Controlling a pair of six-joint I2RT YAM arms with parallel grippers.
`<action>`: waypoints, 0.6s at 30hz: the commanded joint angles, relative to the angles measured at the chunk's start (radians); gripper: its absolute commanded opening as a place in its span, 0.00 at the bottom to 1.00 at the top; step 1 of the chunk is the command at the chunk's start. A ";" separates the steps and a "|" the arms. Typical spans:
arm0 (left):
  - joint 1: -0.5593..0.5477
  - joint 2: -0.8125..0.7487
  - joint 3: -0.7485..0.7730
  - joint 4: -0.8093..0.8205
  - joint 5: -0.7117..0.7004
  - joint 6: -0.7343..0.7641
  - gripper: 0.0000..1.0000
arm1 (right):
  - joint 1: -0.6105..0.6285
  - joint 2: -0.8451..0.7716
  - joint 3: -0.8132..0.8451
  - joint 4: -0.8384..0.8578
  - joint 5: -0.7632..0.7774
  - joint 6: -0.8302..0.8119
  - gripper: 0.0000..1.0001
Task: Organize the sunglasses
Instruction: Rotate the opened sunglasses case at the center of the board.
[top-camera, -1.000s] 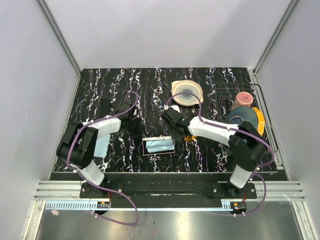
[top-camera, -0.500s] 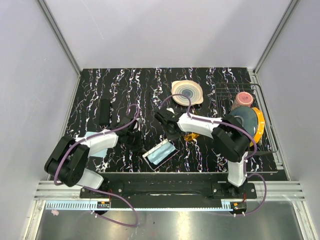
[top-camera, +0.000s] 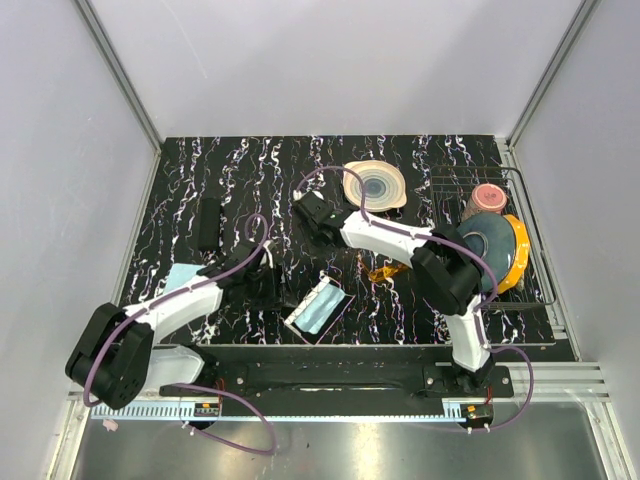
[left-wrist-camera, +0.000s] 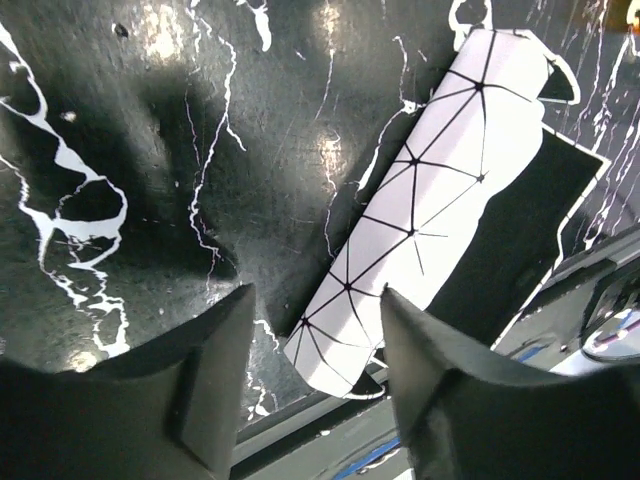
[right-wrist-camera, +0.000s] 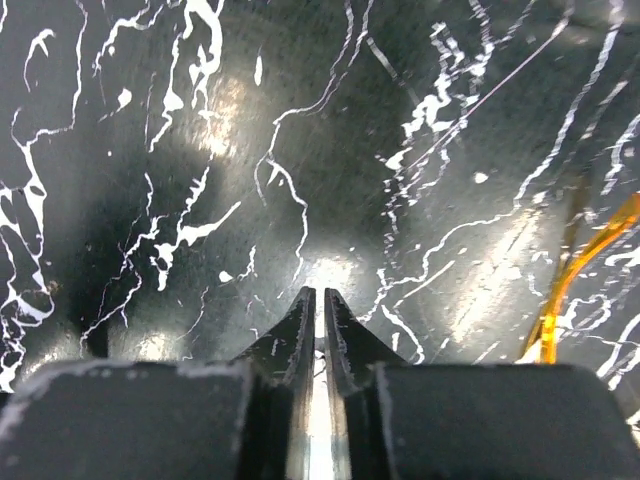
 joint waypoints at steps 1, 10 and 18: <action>-0.003 -0.051 0.047 0.016 -0.043 0.020 0.65 | -0.024 -0.091 0.064 -0.071 0.119 0.067 0.15; -0.034 0.081 0.114 0.109 0.028 0.075 0.81 | -0.031 -0.368 -0.148 -0.175 0.054 0.193 0.25; -0.100 0.216 0.169 0.119 0.025 0.072 0.59 | -0.036 -0.459 -0.269 -0.203 -0.100 0.216 0.27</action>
